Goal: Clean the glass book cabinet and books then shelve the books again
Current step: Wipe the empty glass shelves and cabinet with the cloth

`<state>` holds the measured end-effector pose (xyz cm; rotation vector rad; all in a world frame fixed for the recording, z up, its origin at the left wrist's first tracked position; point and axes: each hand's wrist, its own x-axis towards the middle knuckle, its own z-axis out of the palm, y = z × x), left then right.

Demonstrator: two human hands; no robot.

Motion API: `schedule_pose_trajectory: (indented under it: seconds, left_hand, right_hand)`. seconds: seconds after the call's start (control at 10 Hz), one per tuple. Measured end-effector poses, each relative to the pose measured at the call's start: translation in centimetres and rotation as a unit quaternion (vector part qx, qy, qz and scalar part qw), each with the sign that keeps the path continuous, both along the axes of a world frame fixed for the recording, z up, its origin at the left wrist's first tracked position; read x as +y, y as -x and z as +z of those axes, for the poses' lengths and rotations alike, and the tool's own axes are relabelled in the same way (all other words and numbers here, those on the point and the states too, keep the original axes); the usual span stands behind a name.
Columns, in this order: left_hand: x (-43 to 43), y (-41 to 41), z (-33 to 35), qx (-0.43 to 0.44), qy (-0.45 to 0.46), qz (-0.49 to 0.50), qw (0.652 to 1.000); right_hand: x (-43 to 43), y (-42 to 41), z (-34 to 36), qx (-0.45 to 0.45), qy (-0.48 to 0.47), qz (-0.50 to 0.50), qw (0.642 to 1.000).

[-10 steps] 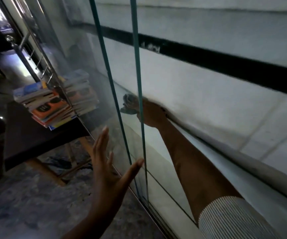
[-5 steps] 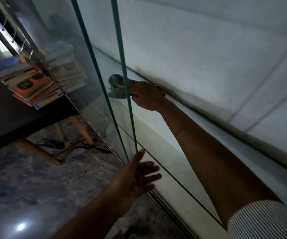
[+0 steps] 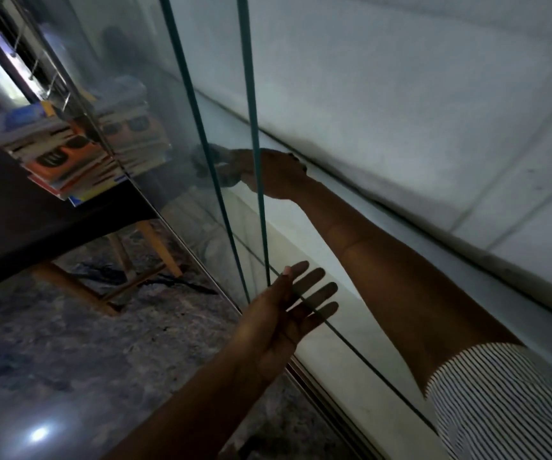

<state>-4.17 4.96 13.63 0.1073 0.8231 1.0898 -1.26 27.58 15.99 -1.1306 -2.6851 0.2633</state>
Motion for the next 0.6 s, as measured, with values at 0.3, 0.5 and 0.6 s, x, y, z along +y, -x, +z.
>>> schedule_pose_trajectory:
  seconds: [0.3,0.5,0.6]
  left_hand:
    - [-0.9,0.6,0.8,-0.046,-0.010,-0.014,0.999]
    - [-1.4,0.7,1.4,-0.035,0.004,-0.028,0.999]
    - [-1.9,0.5,1.5,-0.002,0.011,-0.047,0.999]
  right_hand:
    - [-12.2,-9.5,-0.3,0.154,0.015,0.043,0.987]
    - [-19.8,-13.8,-1.3,0.136,-0.011,-0.074,0.988]
    - [-23.5,-15.4,-1.3,0.137,-0.017,-0.110,0.984]
